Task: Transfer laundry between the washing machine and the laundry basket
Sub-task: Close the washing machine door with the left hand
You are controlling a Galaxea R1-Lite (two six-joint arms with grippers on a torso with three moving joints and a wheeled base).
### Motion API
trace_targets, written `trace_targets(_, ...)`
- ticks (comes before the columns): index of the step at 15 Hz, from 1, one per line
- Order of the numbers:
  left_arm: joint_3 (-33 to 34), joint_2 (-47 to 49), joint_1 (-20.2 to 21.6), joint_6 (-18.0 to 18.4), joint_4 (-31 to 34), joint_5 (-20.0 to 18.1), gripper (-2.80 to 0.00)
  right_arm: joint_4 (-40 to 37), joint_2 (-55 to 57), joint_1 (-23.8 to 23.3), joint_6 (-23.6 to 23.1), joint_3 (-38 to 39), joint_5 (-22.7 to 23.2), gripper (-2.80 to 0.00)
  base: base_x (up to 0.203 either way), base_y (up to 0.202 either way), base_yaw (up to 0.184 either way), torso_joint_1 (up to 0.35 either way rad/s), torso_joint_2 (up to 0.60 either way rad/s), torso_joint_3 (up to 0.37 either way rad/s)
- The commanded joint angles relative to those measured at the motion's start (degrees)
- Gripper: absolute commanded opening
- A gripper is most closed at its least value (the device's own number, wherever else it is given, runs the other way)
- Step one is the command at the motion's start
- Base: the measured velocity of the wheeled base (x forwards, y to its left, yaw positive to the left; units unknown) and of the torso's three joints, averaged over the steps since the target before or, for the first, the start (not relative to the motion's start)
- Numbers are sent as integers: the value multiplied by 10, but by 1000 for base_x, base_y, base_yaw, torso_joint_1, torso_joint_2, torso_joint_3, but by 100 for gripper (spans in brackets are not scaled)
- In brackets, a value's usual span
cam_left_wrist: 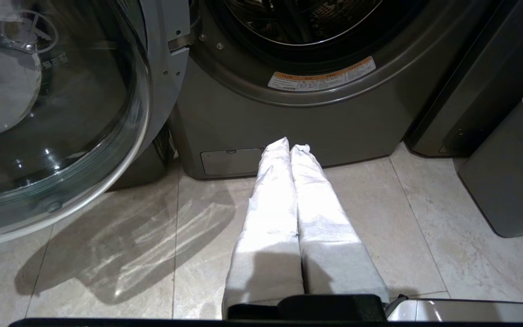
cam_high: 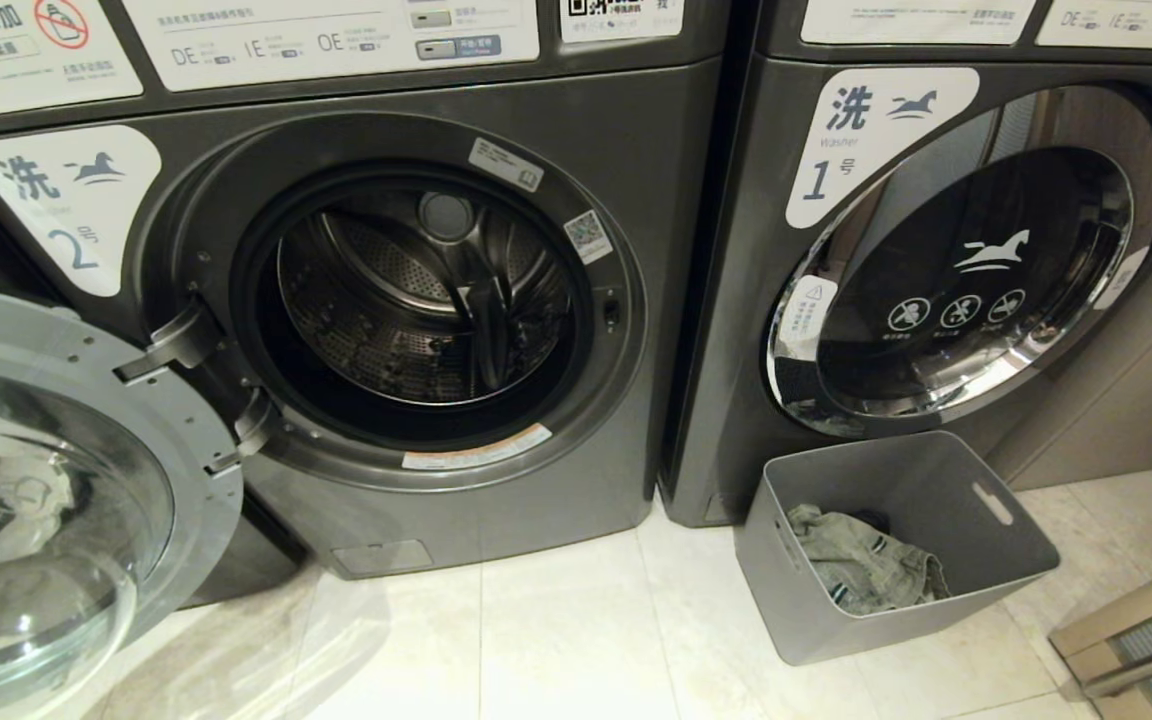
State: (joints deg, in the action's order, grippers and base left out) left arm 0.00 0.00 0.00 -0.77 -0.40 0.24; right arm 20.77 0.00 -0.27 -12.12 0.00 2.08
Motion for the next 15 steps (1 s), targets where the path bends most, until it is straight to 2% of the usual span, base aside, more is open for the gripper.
trace_targets(1,0,0,0,0,0,0,-280,1,1,0,-1,23,1,-280,0,0,0,0,0,0)
trace_targets(3,0,0,0,0,0,0,-280,1,1,0,0,23,2,-280,-1,53,1,1,4,1)
trace_targets(11,0,0,0,0,0,0,-280,0,0,0,0,23,3,-280,0,193,-2,3,2,4)
trace_targets(15,0,0,0,0,1,0,-280,-13,0,0,17,23,4,-280,0,166,-1,4,1,-1)
